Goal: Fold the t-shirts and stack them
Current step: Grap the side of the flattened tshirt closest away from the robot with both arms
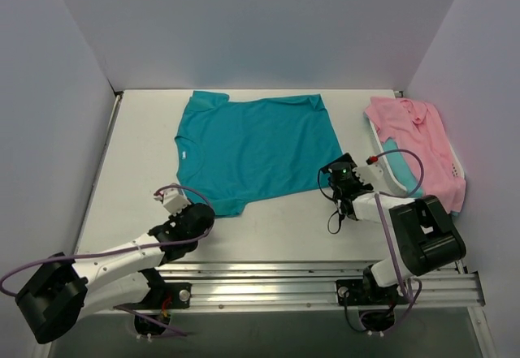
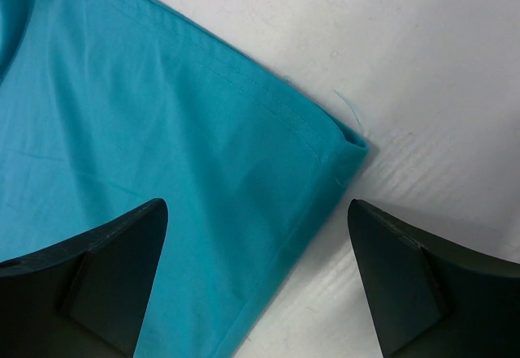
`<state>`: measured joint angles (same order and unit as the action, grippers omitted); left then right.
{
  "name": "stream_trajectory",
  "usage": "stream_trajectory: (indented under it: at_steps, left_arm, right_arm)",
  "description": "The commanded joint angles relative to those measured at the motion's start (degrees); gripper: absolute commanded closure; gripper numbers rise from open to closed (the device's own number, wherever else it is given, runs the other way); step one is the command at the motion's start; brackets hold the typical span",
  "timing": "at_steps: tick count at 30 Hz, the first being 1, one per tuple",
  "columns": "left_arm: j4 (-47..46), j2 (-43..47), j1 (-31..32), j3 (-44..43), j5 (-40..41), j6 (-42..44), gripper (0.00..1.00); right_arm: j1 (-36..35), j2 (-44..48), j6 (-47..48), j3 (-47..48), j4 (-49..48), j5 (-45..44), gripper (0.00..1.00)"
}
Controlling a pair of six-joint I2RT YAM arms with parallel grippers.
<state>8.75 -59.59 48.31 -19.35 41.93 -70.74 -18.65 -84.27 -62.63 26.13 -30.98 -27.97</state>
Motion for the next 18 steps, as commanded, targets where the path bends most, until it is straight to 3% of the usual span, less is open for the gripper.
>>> stream_trajectory:
  at_steps: [1,6,12,16,17,18]
  left_arm:
    - [-0.4,3.4,-1.7,0.3,0.2,1.7,0.98]
    - [-0.1,6.0,-3.2,0.8,-0.4,3.7,0.98]
    - [-1.5,5.6,-4.8,1.5,-1.4,4.3,0.98]
    - [-2.7,5.2,-5.4,1.7,-2.3,4.8,0.98]
    - [-2.9,5.1,-5.5,1.8,-2.5,4.9,0.98]
    - [-3.1,4.8,-5.8,1.8,-2.6,5.1,0.98]
  right_arm:
    - [0.5,-4.0,-1.4,1.3,3.4,0.0,0.11]
    - [0.1,-6.2,-1.5,2.5,2.1,0.2,0.15]
    - [0.1,-6.5,-1.3,2.7,1.9,0.6,0.28]
    - [0.0,-6.1,-0.7,2.3,1.7,1.1,0.56]
    - [0.0,-6.0,-0.7,2.3,1.8,1.2,0.69]
    - [0.0,-5.8,-0.6,2.2,1.8,1.4,0.70]
